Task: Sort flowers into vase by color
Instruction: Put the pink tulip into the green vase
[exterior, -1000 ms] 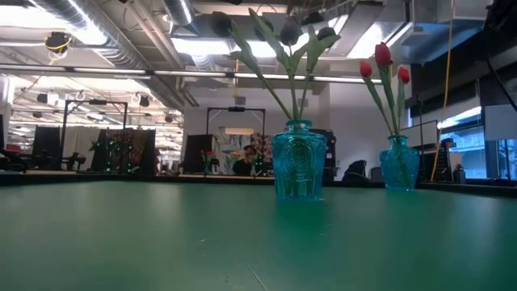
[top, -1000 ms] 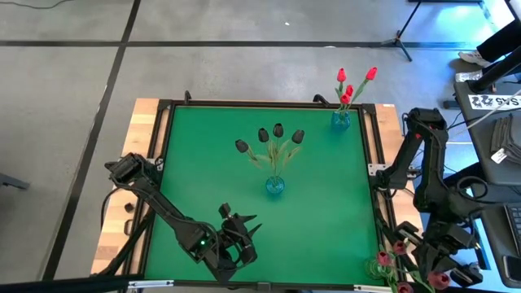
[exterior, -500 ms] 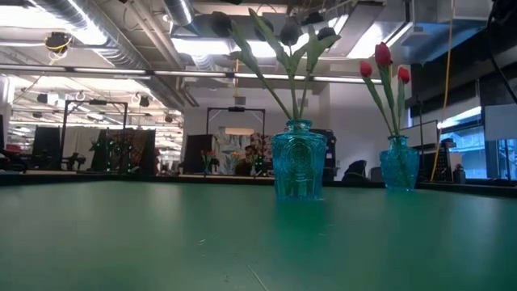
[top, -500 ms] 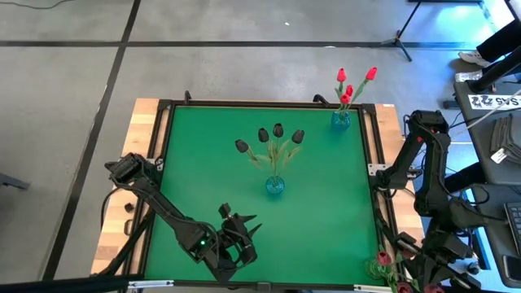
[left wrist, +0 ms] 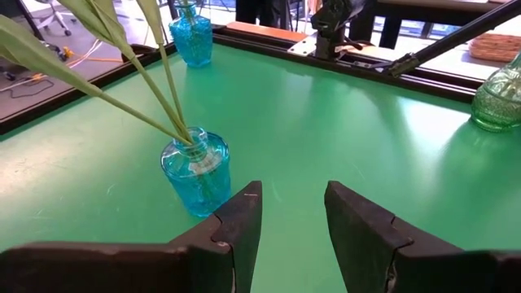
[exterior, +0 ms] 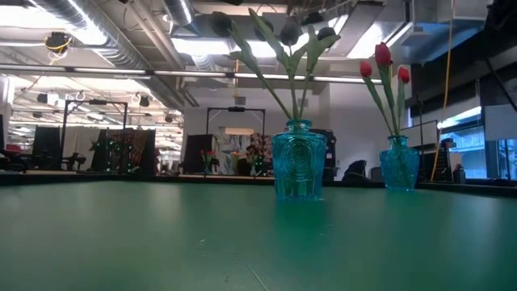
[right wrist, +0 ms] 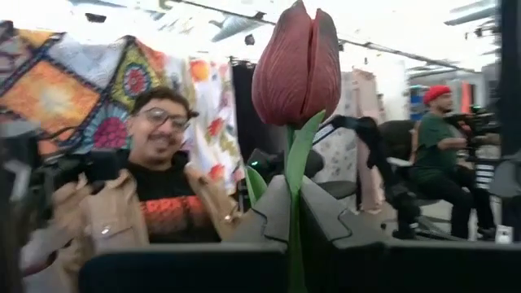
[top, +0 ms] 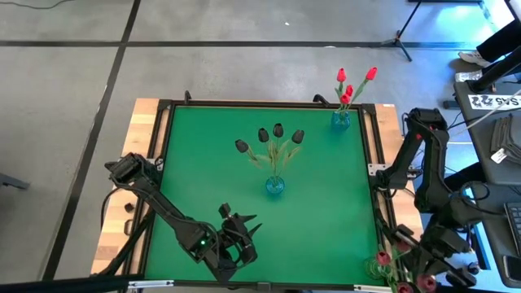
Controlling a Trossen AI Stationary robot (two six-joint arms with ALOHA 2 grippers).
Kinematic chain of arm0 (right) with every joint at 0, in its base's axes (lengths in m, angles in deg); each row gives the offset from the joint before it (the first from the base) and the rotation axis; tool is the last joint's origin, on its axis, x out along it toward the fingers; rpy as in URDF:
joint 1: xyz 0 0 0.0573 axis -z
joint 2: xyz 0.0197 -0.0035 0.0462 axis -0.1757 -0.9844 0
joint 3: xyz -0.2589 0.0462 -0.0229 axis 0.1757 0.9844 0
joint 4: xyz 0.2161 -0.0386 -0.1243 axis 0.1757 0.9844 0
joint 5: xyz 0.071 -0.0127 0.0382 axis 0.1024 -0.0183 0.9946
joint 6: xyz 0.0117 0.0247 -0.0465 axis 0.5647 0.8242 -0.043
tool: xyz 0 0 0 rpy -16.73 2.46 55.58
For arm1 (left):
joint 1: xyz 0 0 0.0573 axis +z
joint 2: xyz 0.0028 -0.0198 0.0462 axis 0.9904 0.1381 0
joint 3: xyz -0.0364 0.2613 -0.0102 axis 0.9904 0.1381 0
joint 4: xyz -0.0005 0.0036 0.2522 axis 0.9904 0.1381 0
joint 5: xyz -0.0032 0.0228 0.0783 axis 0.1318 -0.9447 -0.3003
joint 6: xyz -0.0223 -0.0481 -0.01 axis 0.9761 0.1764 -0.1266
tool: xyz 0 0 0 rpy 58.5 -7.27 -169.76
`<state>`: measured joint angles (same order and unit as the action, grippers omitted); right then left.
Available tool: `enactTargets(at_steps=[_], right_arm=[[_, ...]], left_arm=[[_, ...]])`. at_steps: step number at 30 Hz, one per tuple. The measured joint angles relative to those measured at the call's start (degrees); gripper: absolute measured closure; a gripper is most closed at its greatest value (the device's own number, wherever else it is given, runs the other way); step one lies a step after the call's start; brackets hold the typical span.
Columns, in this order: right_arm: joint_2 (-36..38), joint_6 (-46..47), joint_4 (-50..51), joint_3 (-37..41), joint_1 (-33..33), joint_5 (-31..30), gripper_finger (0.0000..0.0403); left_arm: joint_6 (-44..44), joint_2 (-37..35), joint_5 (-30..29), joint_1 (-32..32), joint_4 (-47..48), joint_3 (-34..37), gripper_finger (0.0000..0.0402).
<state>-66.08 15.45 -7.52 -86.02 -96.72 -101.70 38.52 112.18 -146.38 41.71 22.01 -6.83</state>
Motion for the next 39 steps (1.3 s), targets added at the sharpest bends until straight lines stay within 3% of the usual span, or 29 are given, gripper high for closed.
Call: enactTargets(at_steps=[6, 19, 23, 28, 39], right_arm=[[3.22, -0.37, 4.41, -0.02, 0.13, -1.91, 0.0397], [6.54, 0.74, 8.53, 0.00, 0.04, 0.84, 0.0397], [6.76, 0.79, 8.59, -0.02, 0.04, 1.89, 0.0397], [6.74, 2.38, 11.68, -0.02, -0.07, 7.87, 0.0397], [4.22, 5.35, 20.94, -0.04, -0.05, 7.79, 0.0397]], left_arm=[[-0.02, 0.00, 0.00, 0.28, 0.01, 0.00, 0.0269], [-0.04, 0.00, 0.38, 0.32, 0.02, 0.00, 0.0269], [-0.04, 0.00, 0.70, 0.32, 0.02, 0.00, 0.0269], [-0.04, 0.00, 0.70, 0.17, 0.02, 0.00, 0.0269], [-0.04, 0.00, 0.68, 0.21, -0.01, 0.00, 0.0269]])
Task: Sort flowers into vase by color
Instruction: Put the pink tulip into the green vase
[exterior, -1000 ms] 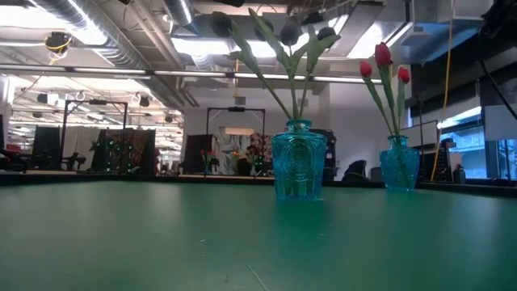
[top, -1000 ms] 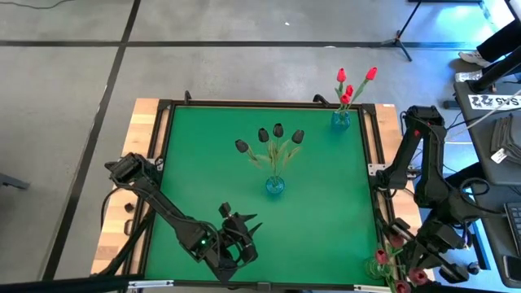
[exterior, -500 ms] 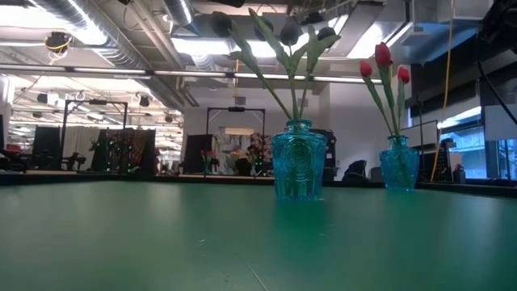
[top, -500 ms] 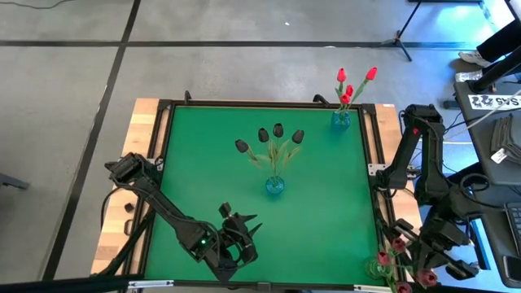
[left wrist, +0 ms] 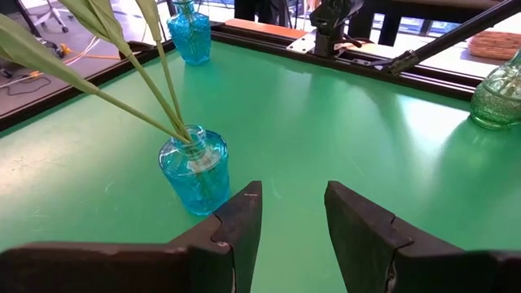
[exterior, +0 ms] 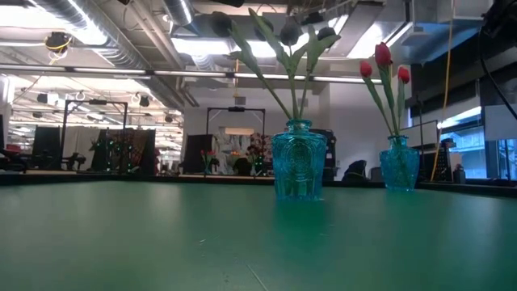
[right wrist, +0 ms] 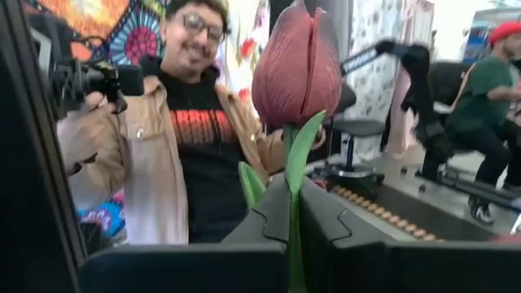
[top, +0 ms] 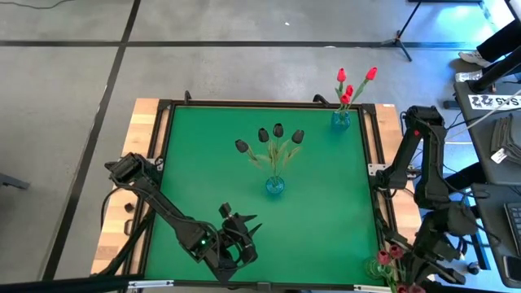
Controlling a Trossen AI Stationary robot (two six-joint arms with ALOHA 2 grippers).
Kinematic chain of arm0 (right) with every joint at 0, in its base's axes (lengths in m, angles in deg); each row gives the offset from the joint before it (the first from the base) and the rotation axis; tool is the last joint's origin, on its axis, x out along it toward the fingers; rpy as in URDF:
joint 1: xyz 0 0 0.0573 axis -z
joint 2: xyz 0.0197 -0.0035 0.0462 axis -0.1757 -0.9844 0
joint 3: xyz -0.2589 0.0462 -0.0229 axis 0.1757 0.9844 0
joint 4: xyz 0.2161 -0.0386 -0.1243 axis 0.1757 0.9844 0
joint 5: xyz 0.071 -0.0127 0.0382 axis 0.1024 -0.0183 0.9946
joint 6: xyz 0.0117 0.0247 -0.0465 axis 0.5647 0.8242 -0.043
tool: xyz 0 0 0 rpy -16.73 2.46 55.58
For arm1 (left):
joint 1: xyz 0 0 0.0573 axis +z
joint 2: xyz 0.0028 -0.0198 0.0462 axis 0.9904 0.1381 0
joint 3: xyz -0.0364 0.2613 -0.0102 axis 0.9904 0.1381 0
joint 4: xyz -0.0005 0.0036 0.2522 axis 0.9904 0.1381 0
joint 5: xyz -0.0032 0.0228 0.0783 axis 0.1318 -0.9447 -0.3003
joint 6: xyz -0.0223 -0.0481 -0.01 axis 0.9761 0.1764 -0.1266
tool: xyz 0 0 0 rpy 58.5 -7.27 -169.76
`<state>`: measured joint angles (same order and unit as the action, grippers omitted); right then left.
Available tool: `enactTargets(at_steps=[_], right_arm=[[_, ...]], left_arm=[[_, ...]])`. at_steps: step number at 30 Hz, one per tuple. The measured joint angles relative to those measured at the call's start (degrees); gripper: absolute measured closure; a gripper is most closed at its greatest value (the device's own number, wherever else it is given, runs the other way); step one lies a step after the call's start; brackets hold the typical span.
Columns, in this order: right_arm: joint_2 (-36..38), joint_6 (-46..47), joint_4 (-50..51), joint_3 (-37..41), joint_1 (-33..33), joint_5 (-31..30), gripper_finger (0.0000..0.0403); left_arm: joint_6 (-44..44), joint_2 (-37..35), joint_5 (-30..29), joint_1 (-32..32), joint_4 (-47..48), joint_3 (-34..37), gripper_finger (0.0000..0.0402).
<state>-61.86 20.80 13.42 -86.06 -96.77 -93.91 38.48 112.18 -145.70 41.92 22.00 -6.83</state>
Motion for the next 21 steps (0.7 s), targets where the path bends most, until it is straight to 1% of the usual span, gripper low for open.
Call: enactTargets(at_steps=[4, 8, 10, 13, 17, 21], right_arm=[[0.00, 3.78, 4.74, 0.00, 0.04, -0.05, 0.0397], [0.00, 5.20, 5.43, 0.00, 0.04, -4.09, 0.0396], [0.00, 5.20, 5.40, 0.00, 0.04, -6.26, 0.0389], [0.00, 5.20, 5.40, 0.00, 0.04, -7.08, 0.0361], [0.09, 5.21, 4.01, -0.03, 0.04, -7.08, 0.0307], [0.98, 6.77, 4.82, -0.86, 0.00, -6.45, 0.0256]], left_arm=[[0.00, 0.00, 0.00, 0.00, 0.00, 0.00, 0.0269], [0.02, -0.01, 0.00, 0.00, 0.00, 0.00, 0.0269], [0.00, 0.00, 0.00, 0.00, 0.00, 0.00, 0.0269], [0.01, -0.01, 0.00, 0.07, 0.00, 0.00, 0.0269], [0.02, -0.02, -0.02, 0.13, 0.00, 0.00, 0.0269], [0.02, -0.02, -0.02, 0.13, 0.00, 0.00, 0.0269]])
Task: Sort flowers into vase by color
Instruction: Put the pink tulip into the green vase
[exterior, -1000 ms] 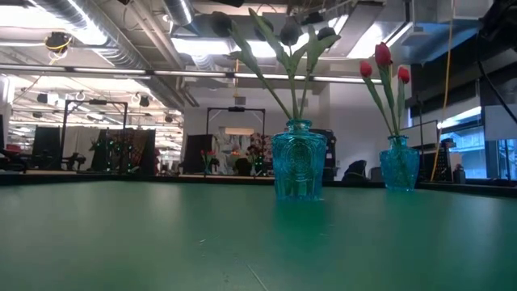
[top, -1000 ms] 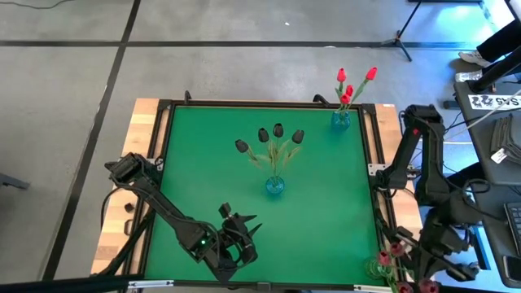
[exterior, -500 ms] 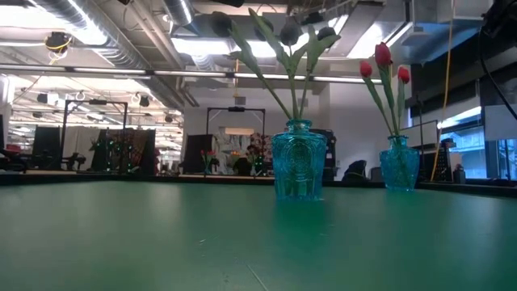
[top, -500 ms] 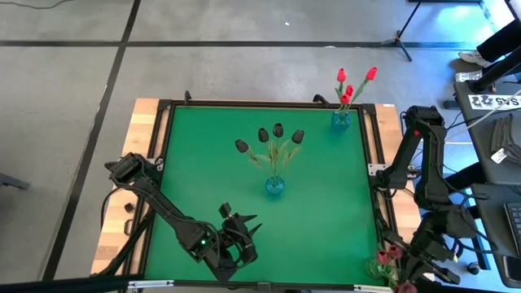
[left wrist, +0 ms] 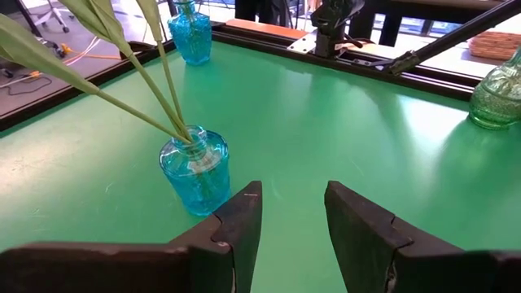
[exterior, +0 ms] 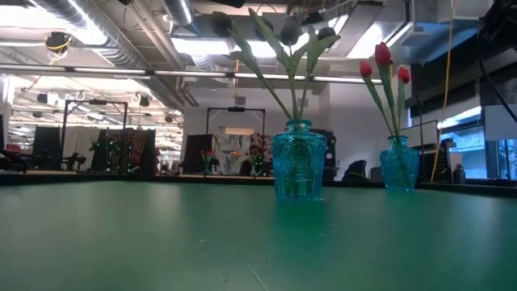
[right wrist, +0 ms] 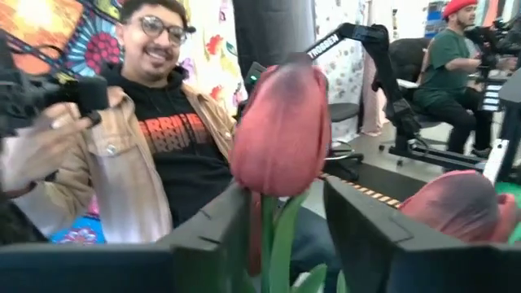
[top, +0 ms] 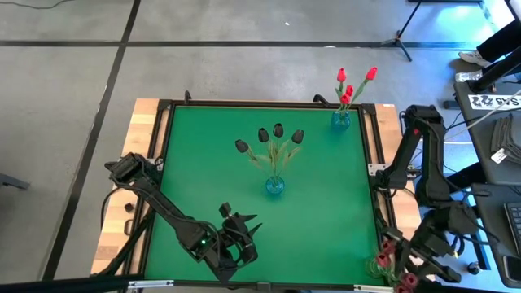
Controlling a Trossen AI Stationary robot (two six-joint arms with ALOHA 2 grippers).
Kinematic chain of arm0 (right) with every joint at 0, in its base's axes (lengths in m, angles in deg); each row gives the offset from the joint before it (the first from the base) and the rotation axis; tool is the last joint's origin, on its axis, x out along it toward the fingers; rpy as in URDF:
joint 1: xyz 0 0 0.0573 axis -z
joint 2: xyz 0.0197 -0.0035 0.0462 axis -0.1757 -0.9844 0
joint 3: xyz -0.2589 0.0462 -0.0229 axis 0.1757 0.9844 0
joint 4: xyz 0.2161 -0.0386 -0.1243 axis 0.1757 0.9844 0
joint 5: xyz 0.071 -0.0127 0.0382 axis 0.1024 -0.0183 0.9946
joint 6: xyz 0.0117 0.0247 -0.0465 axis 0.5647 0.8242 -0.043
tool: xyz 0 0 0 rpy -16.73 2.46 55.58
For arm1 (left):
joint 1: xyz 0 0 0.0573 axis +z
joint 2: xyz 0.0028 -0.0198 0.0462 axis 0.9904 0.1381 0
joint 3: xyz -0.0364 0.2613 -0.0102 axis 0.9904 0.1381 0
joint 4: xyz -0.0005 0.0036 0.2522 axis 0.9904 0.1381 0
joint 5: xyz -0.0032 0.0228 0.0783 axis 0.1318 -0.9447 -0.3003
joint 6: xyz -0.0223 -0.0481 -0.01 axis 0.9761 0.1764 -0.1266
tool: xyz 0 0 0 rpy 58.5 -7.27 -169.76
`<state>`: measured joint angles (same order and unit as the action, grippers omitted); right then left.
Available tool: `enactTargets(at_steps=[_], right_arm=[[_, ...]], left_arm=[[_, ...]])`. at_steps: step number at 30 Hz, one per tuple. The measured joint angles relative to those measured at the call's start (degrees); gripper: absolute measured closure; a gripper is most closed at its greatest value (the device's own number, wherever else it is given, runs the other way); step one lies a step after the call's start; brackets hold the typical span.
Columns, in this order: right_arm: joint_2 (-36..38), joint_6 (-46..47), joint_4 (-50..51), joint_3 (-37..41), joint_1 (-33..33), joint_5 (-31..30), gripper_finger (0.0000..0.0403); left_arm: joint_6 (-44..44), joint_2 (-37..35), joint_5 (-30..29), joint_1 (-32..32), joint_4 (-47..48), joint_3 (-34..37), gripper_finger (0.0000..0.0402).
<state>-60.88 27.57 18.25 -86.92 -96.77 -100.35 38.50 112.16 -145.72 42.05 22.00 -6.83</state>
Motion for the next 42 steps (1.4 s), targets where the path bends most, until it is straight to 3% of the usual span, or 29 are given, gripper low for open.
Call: enactTargets(at_steps=[5, 10, 14, 20, 31, 42], right_arm=[[3.04, 3.29, 1.90, -0.01, 0.00, 3.89, 0.0214], [7.16, 4.94, 5.46, -0.06, 0.00, 4.77, 0.0200], [10.25, 5.27, 7.08, -0.07, 0.00, 6.92, 0.0198], [9.35, 6.41, 8.94, -0.10, 0.04, 6.95, 0.0198], [8.40, 27.70, 17.45, -0.10, 0.04, 7.42, 0.0198], [8.78, 32.00, 22.33, -0.10, 0.04, 7.41, 0.0198]], left_arm=[[0.00, -0.01, 0.00, 0.00, -0.02, 0.00, 0.0269], [0.00, -0.01, 0.00, 0.00, -0.01, 0.00, 0.0269], [0.03, -0.01, 0.00, 0.00, -0.02, 0.00, 0.0269], [0.32, -0.01, 0.00, 0.00, -0.02, 0.00, 0.0269], [1.06, -0.01, 0.00, 0.28, -0.02, 0.00, 0.0269], [1.07, -0.01, 0.02, 0.94, -0.04, 0.00, 0.0269]])
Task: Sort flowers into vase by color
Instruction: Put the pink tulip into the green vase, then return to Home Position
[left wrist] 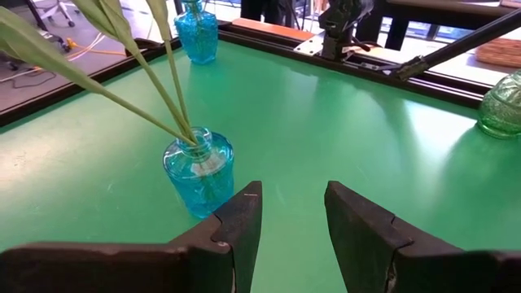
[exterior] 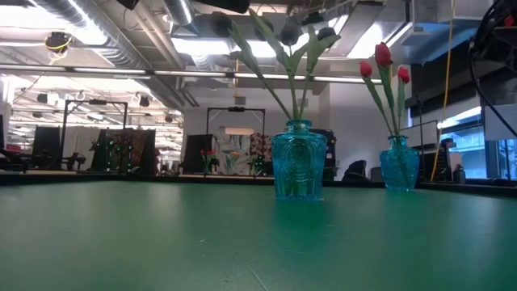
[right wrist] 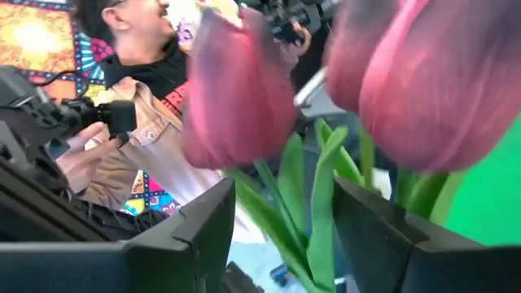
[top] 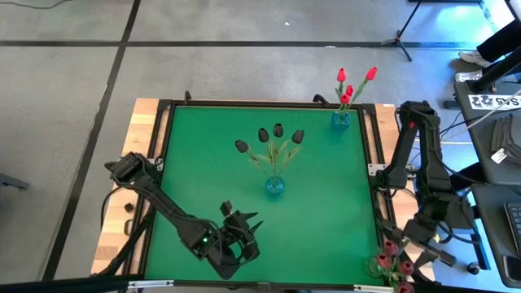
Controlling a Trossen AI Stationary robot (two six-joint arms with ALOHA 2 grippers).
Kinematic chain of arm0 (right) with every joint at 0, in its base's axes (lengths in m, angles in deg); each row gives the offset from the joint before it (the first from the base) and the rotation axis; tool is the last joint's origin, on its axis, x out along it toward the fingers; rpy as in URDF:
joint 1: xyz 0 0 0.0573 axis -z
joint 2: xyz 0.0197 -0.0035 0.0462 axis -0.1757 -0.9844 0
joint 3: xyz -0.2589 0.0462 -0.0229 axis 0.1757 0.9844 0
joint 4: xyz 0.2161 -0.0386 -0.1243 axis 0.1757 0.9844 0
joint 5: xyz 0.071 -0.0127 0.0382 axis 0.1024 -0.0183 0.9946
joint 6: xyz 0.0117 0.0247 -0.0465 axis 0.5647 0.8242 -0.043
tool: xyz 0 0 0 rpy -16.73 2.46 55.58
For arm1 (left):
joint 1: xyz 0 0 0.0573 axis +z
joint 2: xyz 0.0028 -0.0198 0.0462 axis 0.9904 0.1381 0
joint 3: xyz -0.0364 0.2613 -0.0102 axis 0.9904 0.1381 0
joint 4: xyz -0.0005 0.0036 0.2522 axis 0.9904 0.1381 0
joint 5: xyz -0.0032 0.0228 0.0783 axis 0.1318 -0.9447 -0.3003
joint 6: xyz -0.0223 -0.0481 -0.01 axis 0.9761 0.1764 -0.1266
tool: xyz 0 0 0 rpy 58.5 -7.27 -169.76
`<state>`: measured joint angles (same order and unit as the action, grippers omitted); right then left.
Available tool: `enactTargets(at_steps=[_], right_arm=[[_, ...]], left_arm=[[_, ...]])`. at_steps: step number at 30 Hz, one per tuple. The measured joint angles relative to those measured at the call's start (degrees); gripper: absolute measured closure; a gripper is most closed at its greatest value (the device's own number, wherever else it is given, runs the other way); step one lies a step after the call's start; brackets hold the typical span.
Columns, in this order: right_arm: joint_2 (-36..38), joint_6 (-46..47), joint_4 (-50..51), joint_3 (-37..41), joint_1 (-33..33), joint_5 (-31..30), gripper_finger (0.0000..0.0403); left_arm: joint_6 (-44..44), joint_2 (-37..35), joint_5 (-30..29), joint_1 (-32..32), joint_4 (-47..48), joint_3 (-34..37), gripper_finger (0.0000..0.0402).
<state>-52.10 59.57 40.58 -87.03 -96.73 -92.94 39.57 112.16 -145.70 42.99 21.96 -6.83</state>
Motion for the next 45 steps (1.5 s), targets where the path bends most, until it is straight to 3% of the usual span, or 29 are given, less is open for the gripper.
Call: enactTargets(at_steps=[17, 26, 34, 45], right_arm=[[8.55, 15.44, 17.91, 0.00, 0.00, -1.20, 0.0198], [9.52, 23.82, 17.43, 0.02, 0.00, 3.63, 0.0198], [9.50, 23.99, 13.07, 0.02, 0.00, 5.78, 0.0198], [9.39, 39.87, 13.42, 0.02, 0.00, 8.52, 0.0198]], left_arm=[[-0.02, 0.00, 1.01, 0.83, 0.00, 0.00, 0.0269], [-0.02, 0.00, 1.11, 0.92, 0.02, 0.00, 0.0269], [-0.02, 0.00, 1.11, 0.88, 0.02, 0.00, 0.0269], [-0.02, 0.00, 1.09, 0.85, 0.02, 0.00, 0.0269]])
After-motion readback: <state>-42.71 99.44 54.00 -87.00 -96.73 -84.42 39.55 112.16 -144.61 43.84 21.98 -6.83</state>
